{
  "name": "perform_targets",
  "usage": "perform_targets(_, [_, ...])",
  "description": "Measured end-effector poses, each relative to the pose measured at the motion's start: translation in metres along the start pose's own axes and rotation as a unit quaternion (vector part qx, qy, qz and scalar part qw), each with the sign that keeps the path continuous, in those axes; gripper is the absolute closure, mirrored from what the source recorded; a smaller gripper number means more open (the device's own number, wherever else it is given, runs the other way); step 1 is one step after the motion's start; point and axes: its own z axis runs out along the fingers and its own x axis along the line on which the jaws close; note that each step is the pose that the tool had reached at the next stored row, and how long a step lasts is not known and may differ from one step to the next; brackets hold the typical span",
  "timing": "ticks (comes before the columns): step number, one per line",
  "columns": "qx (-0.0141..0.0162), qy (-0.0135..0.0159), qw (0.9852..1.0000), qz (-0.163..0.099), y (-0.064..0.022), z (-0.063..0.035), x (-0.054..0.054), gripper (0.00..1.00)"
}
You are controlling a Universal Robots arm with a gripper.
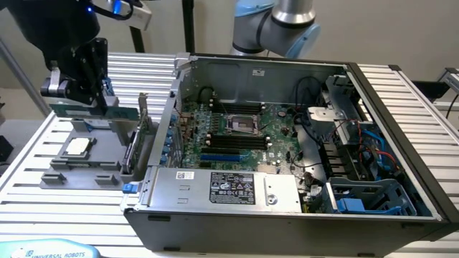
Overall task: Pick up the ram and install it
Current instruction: 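Pick up the ram and move it above insertion slot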
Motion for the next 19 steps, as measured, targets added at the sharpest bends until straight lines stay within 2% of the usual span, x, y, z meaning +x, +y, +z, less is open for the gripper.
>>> perform_targets(5, [-0.0001, -0.0039, 1.0000, 0.000, -0.0227, -0.0036, -0.001, 0.87])
perform_targets(8, [-0.0002, -0.0053, 1.0000, 0.000, -0.0362, -0.0041, -0.001, 0.87])
perform_targets(19, [-0.0004, -0.0057, 1.0000, 0.000, -0.0860, -0.0058, -0.004, 0.87])
